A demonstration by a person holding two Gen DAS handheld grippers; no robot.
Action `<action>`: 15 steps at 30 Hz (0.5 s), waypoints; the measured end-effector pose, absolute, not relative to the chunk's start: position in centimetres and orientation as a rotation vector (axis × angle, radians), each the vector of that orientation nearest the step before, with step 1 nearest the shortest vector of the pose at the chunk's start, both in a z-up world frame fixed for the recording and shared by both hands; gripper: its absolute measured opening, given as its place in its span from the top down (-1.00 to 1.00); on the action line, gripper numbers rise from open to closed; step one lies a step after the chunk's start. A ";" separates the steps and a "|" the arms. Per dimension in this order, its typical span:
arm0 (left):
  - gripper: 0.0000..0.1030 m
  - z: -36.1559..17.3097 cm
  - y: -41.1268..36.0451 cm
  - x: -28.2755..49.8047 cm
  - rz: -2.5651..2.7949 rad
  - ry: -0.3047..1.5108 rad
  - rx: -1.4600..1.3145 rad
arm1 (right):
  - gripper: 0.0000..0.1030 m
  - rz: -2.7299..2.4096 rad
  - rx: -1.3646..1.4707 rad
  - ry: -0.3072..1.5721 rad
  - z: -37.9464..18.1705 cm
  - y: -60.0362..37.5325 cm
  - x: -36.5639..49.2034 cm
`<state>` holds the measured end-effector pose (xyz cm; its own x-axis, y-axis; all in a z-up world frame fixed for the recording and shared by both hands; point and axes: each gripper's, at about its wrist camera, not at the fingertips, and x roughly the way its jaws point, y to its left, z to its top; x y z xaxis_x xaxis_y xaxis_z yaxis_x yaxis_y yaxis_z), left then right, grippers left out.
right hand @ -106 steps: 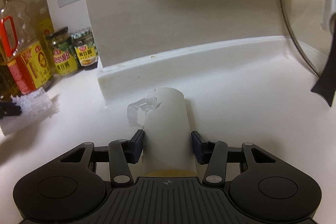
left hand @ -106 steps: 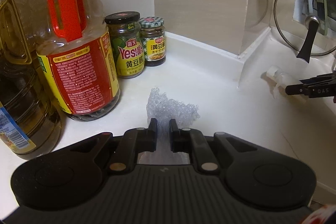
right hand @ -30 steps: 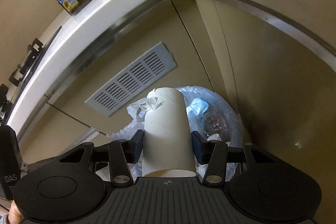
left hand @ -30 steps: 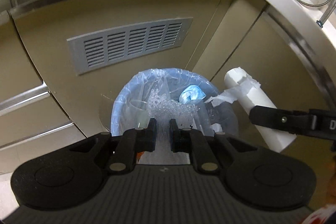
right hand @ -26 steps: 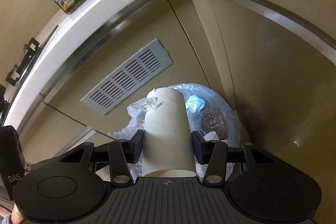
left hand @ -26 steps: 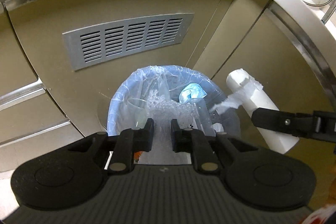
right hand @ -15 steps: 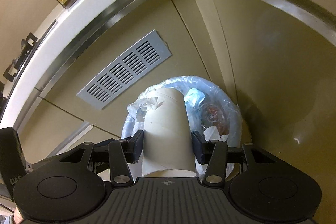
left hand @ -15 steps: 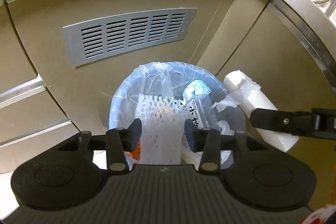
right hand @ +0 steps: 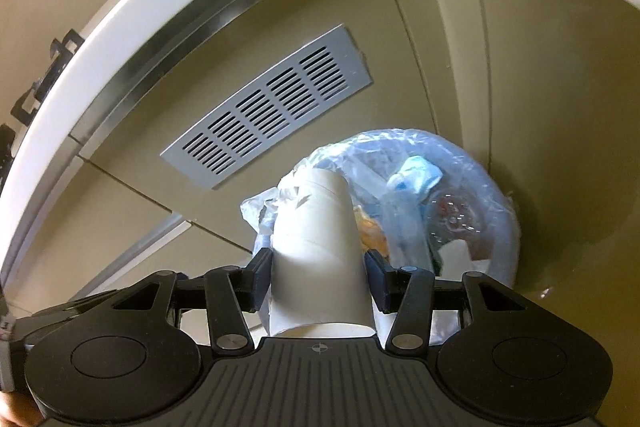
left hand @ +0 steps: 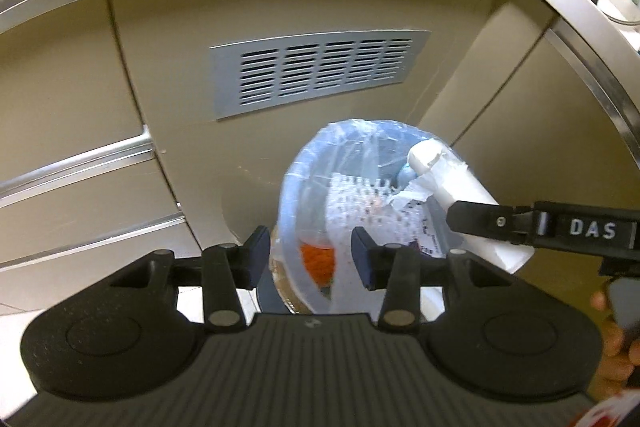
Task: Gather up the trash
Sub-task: 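Carry the bubble wrap and paper roll over the wastebasket and open both grippers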
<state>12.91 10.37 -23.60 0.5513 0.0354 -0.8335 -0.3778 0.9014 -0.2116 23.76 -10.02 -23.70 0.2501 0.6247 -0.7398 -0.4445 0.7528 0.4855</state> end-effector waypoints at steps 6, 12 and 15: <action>0.22 -23.8 11.2 12.5 0.266 0.969 -0.396 | -0.50 0.745 0.125 1.076 -24.6 -8.5 23.3; 0.23 -24.0 12.0 12.3 0.277 0.976 -0.399 | -0.35 0.772 -0.018 1.036 -25.8 -7.2 21.7; 0.23 -24.1 12.4 12.1 0.289 0.980 -0.401 | -0.19 0.789 -0.124 0.999 -26.6 -6.0 20.8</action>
